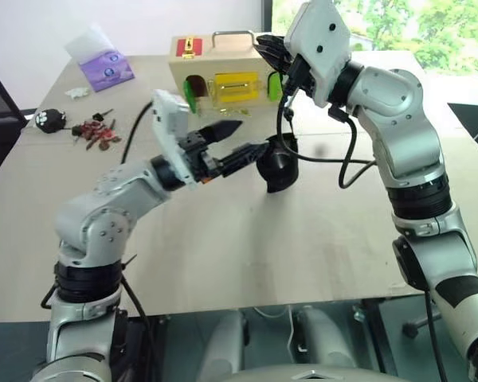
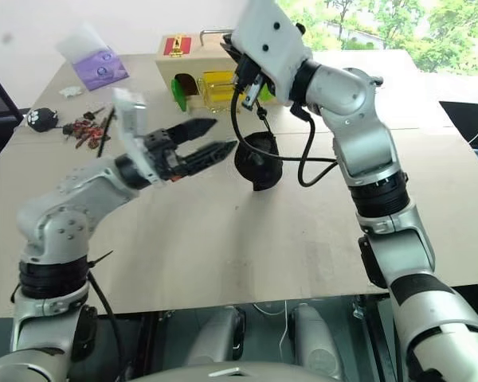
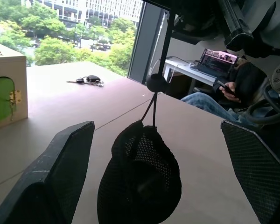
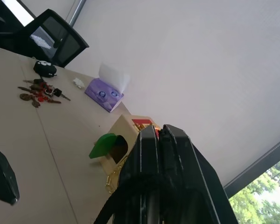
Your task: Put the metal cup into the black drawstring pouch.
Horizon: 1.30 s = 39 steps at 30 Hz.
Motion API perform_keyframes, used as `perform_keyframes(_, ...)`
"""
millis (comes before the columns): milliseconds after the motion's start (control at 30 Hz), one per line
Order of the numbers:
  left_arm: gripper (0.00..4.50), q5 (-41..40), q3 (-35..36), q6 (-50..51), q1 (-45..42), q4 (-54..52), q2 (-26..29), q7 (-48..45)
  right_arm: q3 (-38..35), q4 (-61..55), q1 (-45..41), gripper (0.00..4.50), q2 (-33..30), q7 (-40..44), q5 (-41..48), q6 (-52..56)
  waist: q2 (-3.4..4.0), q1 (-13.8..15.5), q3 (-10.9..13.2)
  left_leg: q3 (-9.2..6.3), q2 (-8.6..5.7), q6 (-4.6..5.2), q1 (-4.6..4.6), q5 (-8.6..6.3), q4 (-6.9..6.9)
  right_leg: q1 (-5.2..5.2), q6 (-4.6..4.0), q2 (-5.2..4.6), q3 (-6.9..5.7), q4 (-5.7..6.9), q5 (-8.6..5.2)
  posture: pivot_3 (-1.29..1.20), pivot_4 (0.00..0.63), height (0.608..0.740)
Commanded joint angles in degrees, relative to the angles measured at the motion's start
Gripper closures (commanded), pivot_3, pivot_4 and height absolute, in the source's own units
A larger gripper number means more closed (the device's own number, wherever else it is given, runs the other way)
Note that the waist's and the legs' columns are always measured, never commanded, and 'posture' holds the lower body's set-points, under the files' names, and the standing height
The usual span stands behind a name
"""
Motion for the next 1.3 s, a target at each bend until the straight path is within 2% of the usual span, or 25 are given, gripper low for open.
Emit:
perform_keyframes(33,0.01,3.4,-0.8,-3.7,-3.5,2.2,-1.4,-2.2,-0.5,-2.8,-0.7,4.50,-0.3,-0.2,-0.2,-0.9,0.00,0.0,0.0,0.00,0.00,0.00,0.00,0.00,0.00,0.00,0.00,0.00,0.00,0.00,0.00,0.00,0.150,0.740)
perform_keyframes(433,0.01,12.9,-5.1,-12.4,-13.1,14.5,-10.7,-7.4,-0.6,-6.2,-0.2,4.50,-0.6,-0.6,-0.6,1.8,0.00,0.1,0.0,0.02,-0.01,0.00,-0.02,0.00,0.02,0.00,0.00,0.00,-0.02,0.00,0.00,0.00,0.150,0.740)
perform_keyframes(533,0.80,15.0,-5.7,-14.5,-14.6,17.4,-12.9,-8.5,-0.6,-6.6,-0.1,4.50,-0.8,-0.7,-0.6,2.2,0.00,0.0,0.0,0.03,-0.02,0.01,-0.03,0.00,0.05,0.00,0.00,0.00,0.00,0.01,0.00,0.00,0.150,0.740)
perform_keyframes(733,3.66,17.6,-6.0,-17.3,-16.0,22.4,-15.8,-11.4,-0.7,-7.3,0.2,4.50,-1.1,-1.1,-0.8,3.2,0.00,-0.1,0.0,0.04,-0.02,0.00,-0.03,0.00,0.05,0.00,0.00,0.01,0.00,0.02,0.00,0.00,0.150,0.740)
perform_keyframes(800,4.31,18.2,-6.2,-17.6,-15.8,23.6,-15.9,-12.6,-1.4,-7.4,0.0,4.50,-1.0,-1.7,-0.6,4.0,0.00,-0.1,0.0,0.04,-0.02,0.01,-0.03,0.00,0.06,0.00,0.00,0.01,0.00,0.03,0.00,0.00,0.150,0.740)
perform_keyframes(933,4.30,19.5,-6.3,-18.1,-15.1,25.2,-16.0,-13.9,-4.1,-6.2,-1.6,4.50,-0.6,-3.8,0.7,7.0,0.00,-0.1,0.0,0.03,-0.02,0.01,-0.03,0.00,0.07,0.00,0.00,0.00,0.00,0.04,0.00,0.00,0.150,0.740)
perform_keyframes(1033,4.30,20.9,-6.2,-18.2,-13.0,26.7,-15.0,-14.4,-12.7,1.4,-6.7,4.50,-0.7,-11.2,3.1,12.0,0.01,-0.1,0.0,0.02,-0.02,0.01,-0.03,0.00,0.08,-0.01,0.00,0.00,0.01,0.06,0.00,0.00,0.150,0.740)
perform_keyframes(1167,4.30,22.8,-6.1,-17.8,-9.8,27.4,-12.7,-15.1,-20.6,12.9,-10.7,4.50,-4.3,-19.5,3.8,13.3,0.01,0.3,0.0,0.02,-0.02,0.01,-0.02,0.01,0.08,0.00,0.00,-0.02,-0.02,0.06,0.00,0.00,0.150,0.740)
perform_keyframes(1300,4.30,24.0,-4.7,-18.7,-8.8,28.9,-10.7,-14.1,-22.9,19.0,-9.8,4.50,-7.7,-21.3,4.4,11.8,0.04,0.1,0.0,0.17,-0.03,0.04,-0.03,-0.01,0.05,-0.02,0.00,-0.02,0.08,0.05,0.01,0.00,0.150,0.740)
